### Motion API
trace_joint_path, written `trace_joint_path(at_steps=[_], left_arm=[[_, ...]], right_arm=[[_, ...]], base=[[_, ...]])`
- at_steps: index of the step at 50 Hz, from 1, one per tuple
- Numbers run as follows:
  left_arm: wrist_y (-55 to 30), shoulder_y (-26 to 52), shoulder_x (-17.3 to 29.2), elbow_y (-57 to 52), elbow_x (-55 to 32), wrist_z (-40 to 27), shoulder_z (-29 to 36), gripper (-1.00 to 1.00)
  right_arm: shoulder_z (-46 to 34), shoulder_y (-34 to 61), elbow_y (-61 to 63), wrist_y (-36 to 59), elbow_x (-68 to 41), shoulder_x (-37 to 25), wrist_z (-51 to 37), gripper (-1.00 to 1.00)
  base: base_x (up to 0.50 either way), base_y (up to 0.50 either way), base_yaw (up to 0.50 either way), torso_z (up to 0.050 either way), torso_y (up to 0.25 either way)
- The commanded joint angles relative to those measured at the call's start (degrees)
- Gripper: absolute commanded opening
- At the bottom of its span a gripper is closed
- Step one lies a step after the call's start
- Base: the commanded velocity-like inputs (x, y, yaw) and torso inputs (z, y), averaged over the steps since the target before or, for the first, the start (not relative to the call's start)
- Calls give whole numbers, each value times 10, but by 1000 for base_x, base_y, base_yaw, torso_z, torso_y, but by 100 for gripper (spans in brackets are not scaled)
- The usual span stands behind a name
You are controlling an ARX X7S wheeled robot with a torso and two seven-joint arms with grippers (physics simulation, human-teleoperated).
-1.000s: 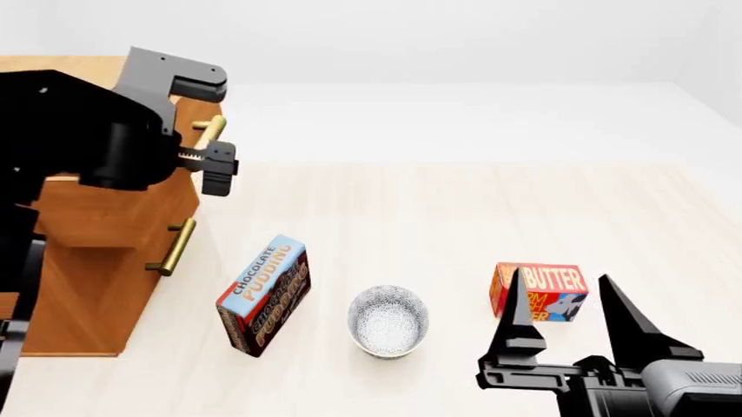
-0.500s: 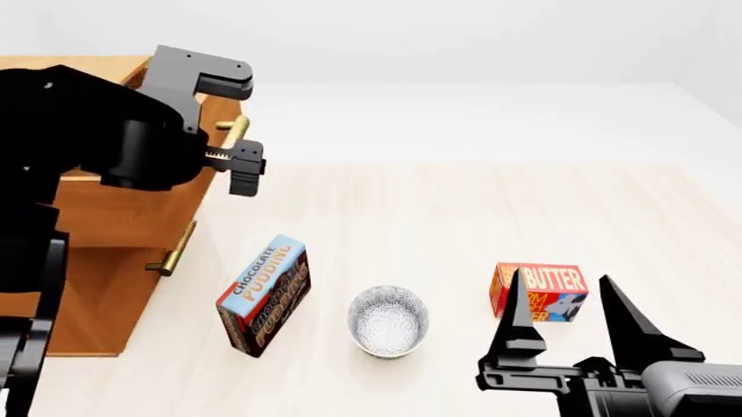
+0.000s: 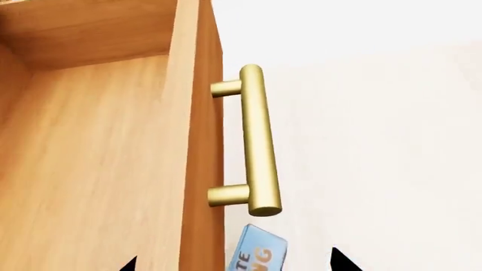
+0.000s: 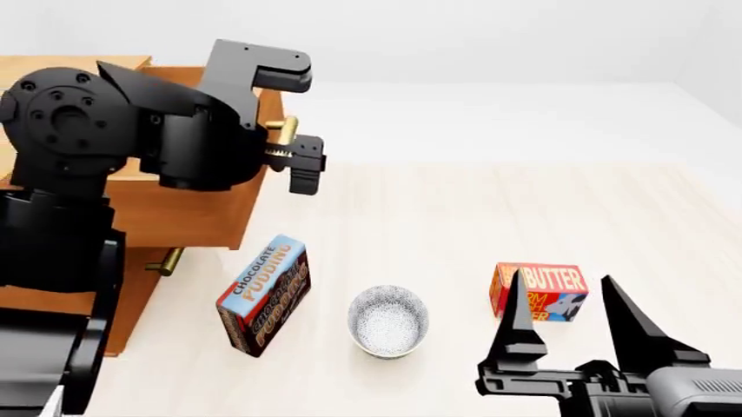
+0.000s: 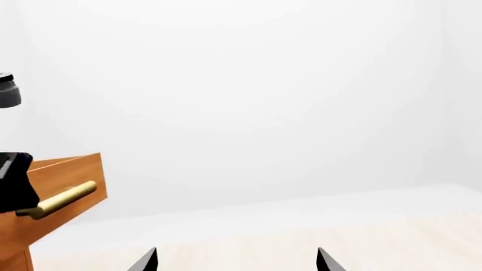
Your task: Put the bowl in the top drawer of the cabinet.
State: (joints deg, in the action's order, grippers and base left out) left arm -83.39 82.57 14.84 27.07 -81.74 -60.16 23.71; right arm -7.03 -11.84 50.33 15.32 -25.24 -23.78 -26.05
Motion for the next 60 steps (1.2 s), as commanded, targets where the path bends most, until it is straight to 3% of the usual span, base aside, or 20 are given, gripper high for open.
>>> trace_joint_path(at_steps=[1,12,22,32,42,48,60], left_arm=[[-10,-5,-41,-42,-142,-59,-4,100],[10,3,-69,-55,-207,-119,-6,100],[28,13,-69,-66,-219,-126,-5,100],[89,40,-32,-167,-65,-27,18,100],[178,38,6,-312,46,14,30,100],[169,25,12,-371,8,-4,23,100],[119,-25,7,-468,-156,-125,47,100]], right_arm=[[1,-6,0,-7,-2,-4,-1,100],[4,-17,-1,-19,-3,-8,1,100],[4,-22,1,-23,-3,-11,0,100],[-5,-19,2,-21,1,-11,-3,100],[0,-23,9,-23,-6,-17,-5,100],[9,-26,16,-23,-12,-23,-9,100],[51,-33,29,-22,-36,-42,-24,100]], base=[[0,0,0,0,0],[0,0,-1,0,3],[0,-2,-3,0,5],[0,-2,-4,0,3],[0,0,0,0,0],[0,0,0,0,0],[0,0,0,0,0]])
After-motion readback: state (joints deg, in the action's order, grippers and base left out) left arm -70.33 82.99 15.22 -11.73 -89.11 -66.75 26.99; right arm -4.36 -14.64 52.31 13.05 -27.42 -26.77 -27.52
